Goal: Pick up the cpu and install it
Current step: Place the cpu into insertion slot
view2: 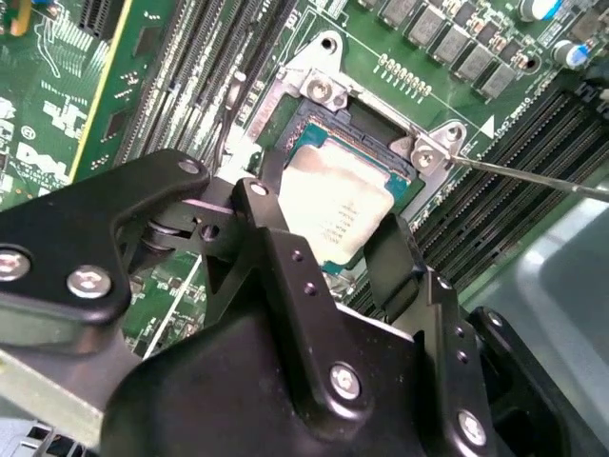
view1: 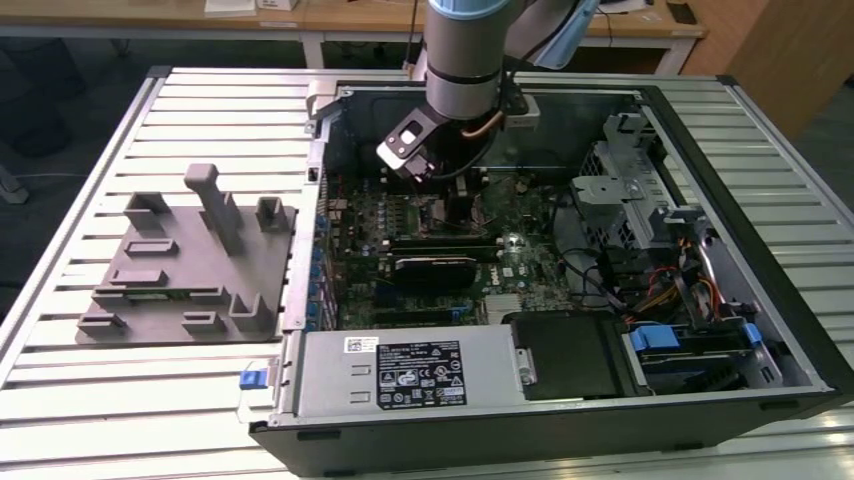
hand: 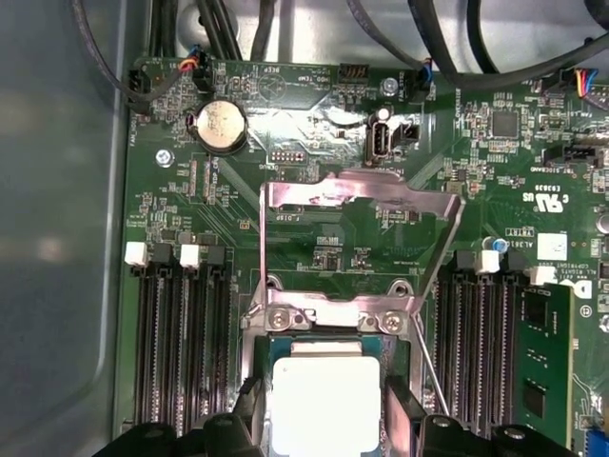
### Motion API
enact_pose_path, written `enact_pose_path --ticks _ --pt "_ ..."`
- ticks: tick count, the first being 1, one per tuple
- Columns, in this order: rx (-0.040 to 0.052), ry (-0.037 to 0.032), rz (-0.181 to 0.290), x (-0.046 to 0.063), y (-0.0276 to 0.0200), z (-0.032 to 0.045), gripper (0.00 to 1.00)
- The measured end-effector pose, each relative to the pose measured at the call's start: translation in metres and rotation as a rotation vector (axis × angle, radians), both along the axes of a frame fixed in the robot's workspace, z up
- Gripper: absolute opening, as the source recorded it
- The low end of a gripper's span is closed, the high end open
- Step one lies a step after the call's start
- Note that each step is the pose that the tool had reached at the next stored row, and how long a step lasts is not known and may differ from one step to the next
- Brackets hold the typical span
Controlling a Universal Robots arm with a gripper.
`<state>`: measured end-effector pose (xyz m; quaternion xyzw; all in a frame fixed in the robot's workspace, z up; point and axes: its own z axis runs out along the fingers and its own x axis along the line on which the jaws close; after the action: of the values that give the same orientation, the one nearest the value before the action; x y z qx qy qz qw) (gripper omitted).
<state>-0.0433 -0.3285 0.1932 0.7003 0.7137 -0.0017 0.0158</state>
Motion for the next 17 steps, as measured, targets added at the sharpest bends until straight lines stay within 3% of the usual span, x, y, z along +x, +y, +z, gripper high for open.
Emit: enact_pose_path --ticks 17 --pt "0.0009 -0.0001 -0.001 0.0000 0.0000 0.0031 0.62"
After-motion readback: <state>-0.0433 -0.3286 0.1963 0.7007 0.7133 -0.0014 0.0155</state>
